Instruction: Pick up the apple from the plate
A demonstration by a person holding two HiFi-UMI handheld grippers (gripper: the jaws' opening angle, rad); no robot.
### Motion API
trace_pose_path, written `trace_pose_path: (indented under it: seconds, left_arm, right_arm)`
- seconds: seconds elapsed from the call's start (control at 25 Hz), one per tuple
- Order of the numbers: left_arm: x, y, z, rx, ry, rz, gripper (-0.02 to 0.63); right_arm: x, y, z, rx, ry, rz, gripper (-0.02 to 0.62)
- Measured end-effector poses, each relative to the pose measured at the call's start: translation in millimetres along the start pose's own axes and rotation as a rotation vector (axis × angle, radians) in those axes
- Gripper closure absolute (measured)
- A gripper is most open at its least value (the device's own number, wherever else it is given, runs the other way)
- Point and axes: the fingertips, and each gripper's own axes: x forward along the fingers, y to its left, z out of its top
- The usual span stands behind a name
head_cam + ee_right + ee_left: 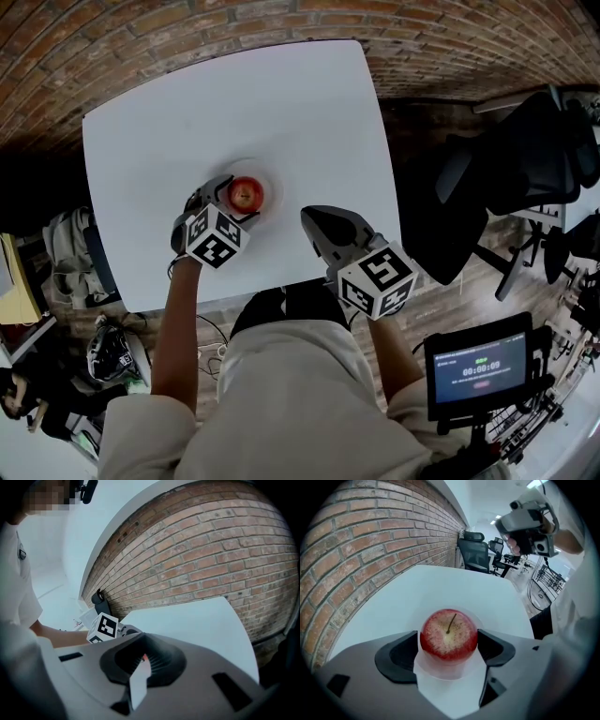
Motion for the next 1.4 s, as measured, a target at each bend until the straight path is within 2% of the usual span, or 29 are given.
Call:
trace_pose_path:
  seconds: [0.68, 1.4]
  left_arm:
    - [5, 1, -1, -0.001, 0.025, 0.025, 0.219]
    - [-2, 2, 12, -0.013, 0.004, 0.049, 0.221]
  right_arm:
    - [-4, 2, -3, -0.024, 0.008, -0.004, 0.595]
    - [-17, -3, 2, -0.024, -0.013, -0.012, 0.595]
